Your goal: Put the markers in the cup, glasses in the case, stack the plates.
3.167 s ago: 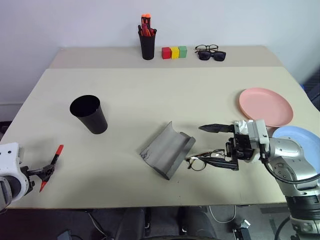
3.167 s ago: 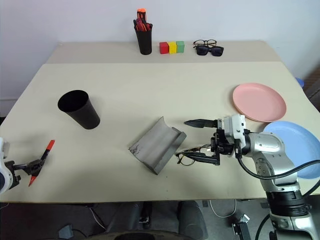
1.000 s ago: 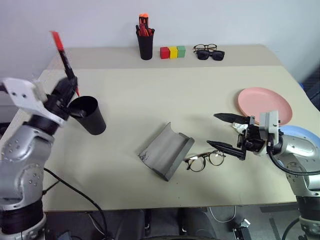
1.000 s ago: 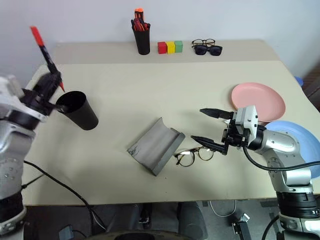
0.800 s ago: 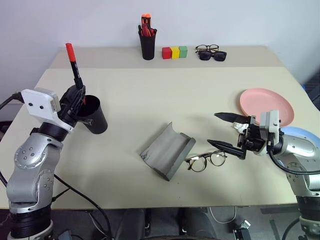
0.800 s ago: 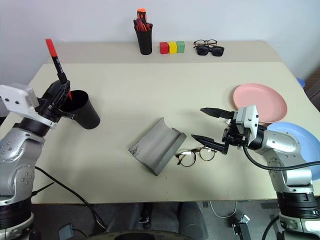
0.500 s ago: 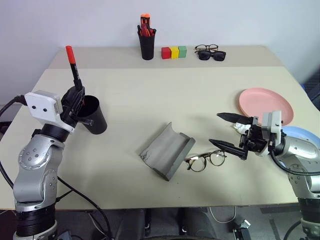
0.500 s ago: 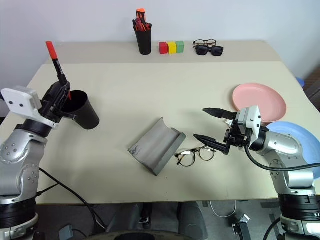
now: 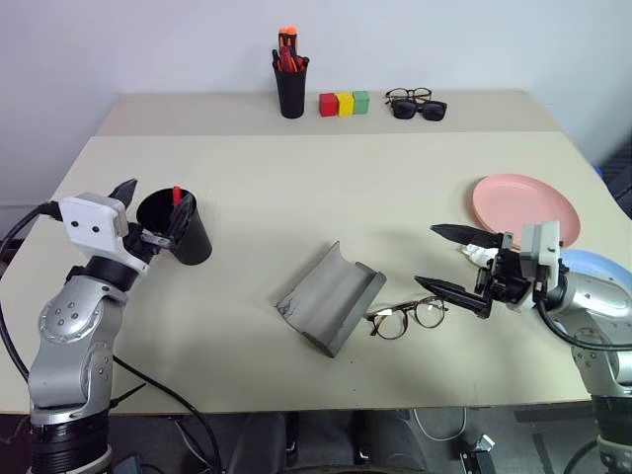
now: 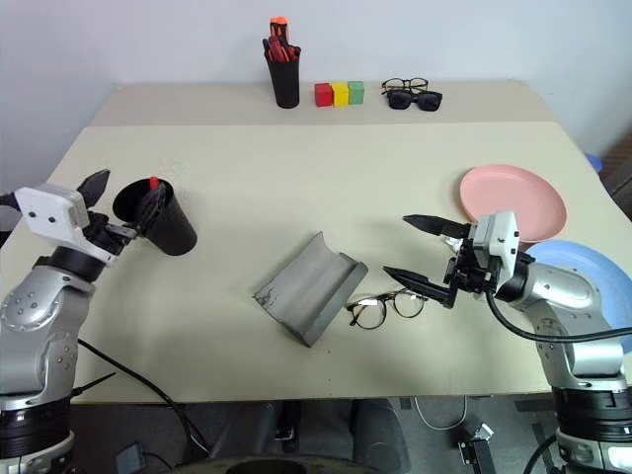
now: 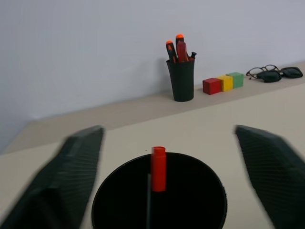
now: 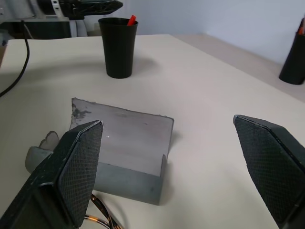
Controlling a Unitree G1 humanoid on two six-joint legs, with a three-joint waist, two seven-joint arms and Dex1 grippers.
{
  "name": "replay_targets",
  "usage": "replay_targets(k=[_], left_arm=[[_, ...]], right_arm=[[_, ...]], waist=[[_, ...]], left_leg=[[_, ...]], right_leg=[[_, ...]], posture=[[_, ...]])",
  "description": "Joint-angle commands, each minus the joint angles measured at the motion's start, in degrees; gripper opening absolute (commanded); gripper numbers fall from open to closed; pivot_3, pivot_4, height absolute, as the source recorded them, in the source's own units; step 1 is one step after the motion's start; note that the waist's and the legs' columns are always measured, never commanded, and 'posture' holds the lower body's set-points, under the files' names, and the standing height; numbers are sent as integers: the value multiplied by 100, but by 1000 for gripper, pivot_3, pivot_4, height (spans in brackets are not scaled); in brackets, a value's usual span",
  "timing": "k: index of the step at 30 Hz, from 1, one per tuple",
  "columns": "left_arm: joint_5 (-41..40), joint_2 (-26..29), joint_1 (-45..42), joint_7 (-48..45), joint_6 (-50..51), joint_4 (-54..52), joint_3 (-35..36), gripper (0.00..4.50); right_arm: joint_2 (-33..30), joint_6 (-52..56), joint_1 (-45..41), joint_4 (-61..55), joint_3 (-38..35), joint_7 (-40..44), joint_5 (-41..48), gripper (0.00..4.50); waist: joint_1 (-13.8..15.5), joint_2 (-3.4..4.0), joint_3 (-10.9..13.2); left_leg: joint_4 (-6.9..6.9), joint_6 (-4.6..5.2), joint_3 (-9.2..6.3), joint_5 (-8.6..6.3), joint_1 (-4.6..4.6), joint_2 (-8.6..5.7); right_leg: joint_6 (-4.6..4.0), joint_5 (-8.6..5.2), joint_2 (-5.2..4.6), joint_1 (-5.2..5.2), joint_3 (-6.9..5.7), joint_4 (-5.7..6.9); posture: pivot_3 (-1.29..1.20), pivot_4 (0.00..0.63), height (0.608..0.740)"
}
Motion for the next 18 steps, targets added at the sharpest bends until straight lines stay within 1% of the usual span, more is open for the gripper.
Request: replay_targets(k=[1, 4, 7, 10, 12, 14, 16, 18], left_arm=[[-771, 108, -343, -106, 548, -559, 45, 4486], [-1965, 323, -789, -301, 1485, -936, -45, 4486], [-3146, 618, -1335, -531, 2264, -905, -54, 4486], [-3841, 875, -1977, -747, 2816, -581, -192, 4486], [-3916, 1006, -2372, -742, 3206, -308, -457, 4486], [-3560, 1227, -2688, -681, 3574, -160, -932, 4486], [-3373, 1399, -3061, -848, 4022, 77, -1481, 4486], [-3495, 1600, -3547, -1336, 4776, 372, -2074, 4486]], right_arm=[[-112, 314, -1, -179, -199, -233, 135, 4500], [-151, 671, 33, -252, -335, -400, 305, 4500], [-158, 775, 203, -407, -481, -481, 351, 4500], [-136, 829, 369, -540, -616, -576, 349, 4500], [-110, 804, 478, -618, -701, -639, 322, 4500], [-99, 783, 568, -660, -761, -677, 308, 4500], [-76, 742, 724, -743, -861, -739, 283, 4500], [-50, 746, 892, -859, -973, -843, 282, 4500]], waist=[[8, -1, 1], [11, -6, 2], [1, -4, 1], [0, -3, 1], [1, -3, 1], [1, -3, 1], [2, -5, 2], [21, -12, 6]], left_leg=[[0, 0, -1, 0, 0, 0], [7, 0, -6, 0, -4, 0], [9, 0, -7, 0, -6, 0], [8, -3, -10, 3, -5, 1], [12, -3, -9, 4, -5, 3], [21, -2, -11, 4, -3, 4], [24, 0, -10, 4, 2, 3], [28, 3, -11, 3, 7, 3]], right_leg=[[0, 0, 0, 0, 0, 0], [0, 0, -1, 2, -2, 1], [0, 0, 0, 2, -3, 1], [1, 0, 8, 2, -4, 5], [1, 0, 17, 3, -4, 6], [2, 0, 25, 11, -4, 8], [3, 0, 29, 20, -4, 9], [5, -1, 40, 29, -6, 10]], posture=[[0, 150, 740], [0, 150, 740], [0, 150, 740], [0, 150, 740], [0, 150, 740], [0, 150, 740], [0, 150, 740], [0, 150, 740]])
